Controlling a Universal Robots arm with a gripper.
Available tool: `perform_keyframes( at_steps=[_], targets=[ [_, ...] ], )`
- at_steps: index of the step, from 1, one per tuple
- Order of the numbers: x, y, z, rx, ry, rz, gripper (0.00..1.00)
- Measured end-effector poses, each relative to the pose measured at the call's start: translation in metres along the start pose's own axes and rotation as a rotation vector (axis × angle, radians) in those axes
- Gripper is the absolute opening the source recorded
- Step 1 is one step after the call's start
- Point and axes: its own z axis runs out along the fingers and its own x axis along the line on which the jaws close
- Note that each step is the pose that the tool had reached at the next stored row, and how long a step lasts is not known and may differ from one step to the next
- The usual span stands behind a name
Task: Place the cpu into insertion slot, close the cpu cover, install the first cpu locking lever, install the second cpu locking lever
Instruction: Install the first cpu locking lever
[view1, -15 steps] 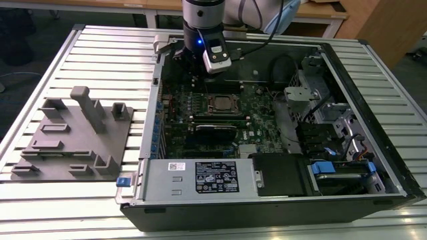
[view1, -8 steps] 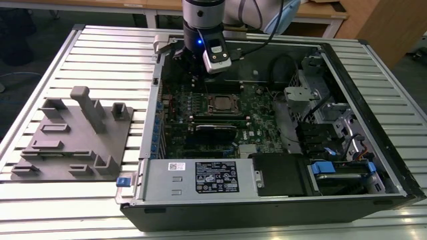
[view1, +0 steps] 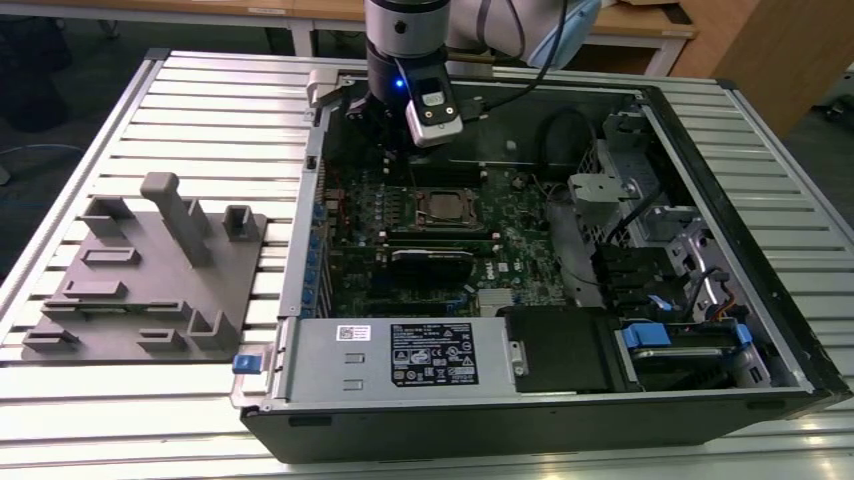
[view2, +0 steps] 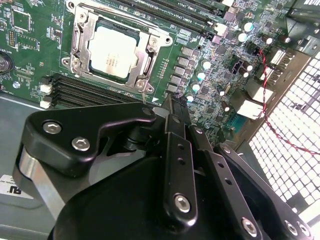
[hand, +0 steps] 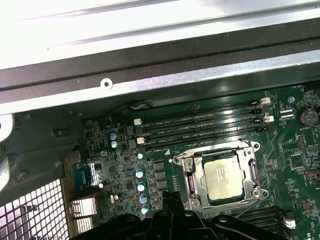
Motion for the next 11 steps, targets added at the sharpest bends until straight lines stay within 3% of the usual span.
perform_keyframes(
  at_steps=[11],
  targets=[
    [0.0000, 0.0000, 0.0000, -0.0051, 0.0010, 0.000, 0.10]
  ],
)
